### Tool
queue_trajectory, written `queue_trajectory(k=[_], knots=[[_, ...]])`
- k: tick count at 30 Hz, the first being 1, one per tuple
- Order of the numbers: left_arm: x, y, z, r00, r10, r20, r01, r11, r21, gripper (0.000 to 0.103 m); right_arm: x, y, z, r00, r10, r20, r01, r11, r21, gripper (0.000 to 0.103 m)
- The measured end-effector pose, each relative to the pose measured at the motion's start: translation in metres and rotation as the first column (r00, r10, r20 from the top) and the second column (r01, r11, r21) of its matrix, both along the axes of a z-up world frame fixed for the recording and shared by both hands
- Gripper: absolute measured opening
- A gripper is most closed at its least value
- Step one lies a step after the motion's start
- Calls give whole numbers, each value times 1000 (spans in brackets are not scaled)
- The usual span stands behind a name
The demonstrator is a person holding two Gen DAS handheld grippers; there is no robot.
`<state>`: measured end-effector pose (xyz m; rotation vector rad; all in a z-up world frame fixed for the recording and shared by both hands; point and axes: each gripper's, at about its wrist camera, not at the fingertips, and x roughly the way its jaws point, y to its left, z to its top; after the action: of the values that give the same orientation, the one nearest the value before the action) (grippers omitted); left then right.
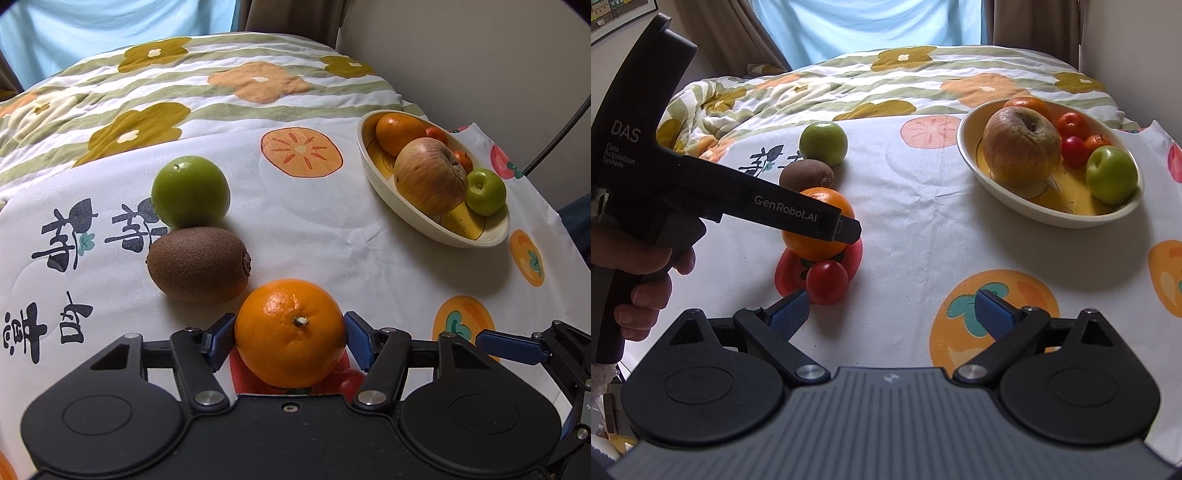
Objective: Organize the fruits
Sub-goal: 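Grasp the large orange with the left tool while the right tool grasps the cherry tomato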
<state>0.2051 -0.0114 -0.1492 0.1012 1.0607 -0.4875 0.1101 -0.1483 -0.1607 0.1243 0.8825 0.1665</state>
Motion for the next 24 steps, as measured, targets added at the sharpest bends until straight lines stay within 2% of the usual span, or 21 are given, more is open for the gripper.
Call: queue_trajectory(k=[9, 13, 20, 23, 24], knots=[[-4, 11, 1, 1000, -19, 7, 18, 1000, 24, 66, 5, 23, -9, 995, 101, 2, -101, 995, -17, 102], [-7, 22, 1, 1000, -1, 6, 1, 999, 36, 66, 12, 33, -15, 991, 135, -14, -136, 990, -34, 86], [-12, 40, 2, 999, 34, 4, -34, 998, 45, 66, 21, 42, -21, 986, 169, -6, -169, 984, -53, 76], [-14, 45, 2, 999, 45, 2, -45, 998, 46, 66, 24, 45, -20, 983, 182, 2, -181, 982, -61, 69], [-15, 46, 2, 999, 50, 2, -50, 998, 47, 66, 25, 45, -21, 982, 187, 5, -186, 981, -63, 63]])
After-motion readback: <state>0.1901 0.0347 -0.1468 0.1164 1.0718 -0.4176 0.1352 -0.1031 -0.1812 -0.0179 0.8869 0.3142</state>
